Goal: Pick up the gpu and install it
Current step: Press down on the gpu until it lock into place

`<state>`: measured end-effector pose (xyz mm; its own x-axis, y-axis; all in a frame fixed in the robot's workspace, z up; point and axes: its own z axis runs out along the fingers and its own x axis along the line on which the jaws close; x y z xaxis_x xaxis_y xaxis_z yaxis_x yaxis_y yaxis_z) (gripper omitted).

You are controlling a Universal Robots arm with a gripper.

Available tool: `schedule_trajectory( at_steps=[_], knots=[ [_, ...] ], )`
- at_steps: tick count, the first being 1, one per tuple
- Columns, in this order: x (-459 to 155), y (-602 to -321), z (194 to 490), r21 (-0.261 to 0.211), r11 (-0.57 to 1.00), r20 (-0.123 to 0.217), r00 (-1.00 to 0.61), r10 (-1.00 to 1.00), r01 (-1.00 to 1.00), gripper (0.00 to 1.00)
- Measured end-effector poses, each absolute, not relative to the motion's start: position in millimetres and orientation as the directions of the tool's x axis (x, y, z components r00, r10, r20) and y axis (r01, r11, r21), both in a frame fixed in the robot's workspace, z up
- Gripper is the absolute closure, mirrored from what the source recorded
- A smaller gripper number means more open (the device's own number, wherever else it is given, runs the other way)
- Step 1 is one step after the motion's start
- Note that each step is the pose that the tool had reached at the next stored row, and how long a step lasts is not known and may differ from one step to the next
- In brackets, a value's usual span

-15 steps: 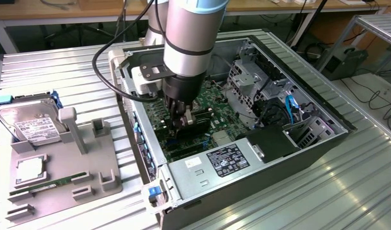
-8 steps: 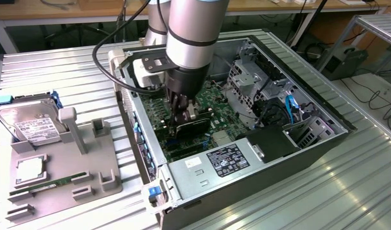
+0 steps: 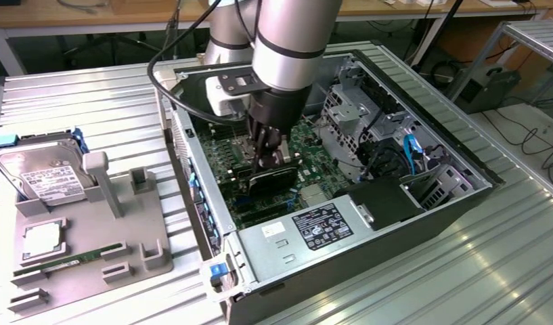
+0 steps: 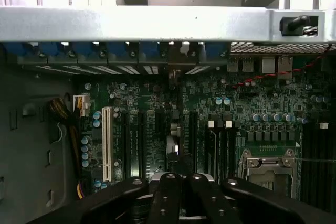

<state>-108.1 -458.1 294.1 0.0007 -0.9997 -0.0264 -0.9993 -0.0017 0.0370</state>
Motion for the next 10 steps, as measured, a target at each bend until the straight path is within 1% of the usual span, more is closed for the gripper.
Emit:
schedule_trajectory(
  at_steps=[10],
  knots=[
    [-88,-458,298,0.047,-0.002,-0.026,0.0,-1.0,-0.999,0.89]
  ],
)
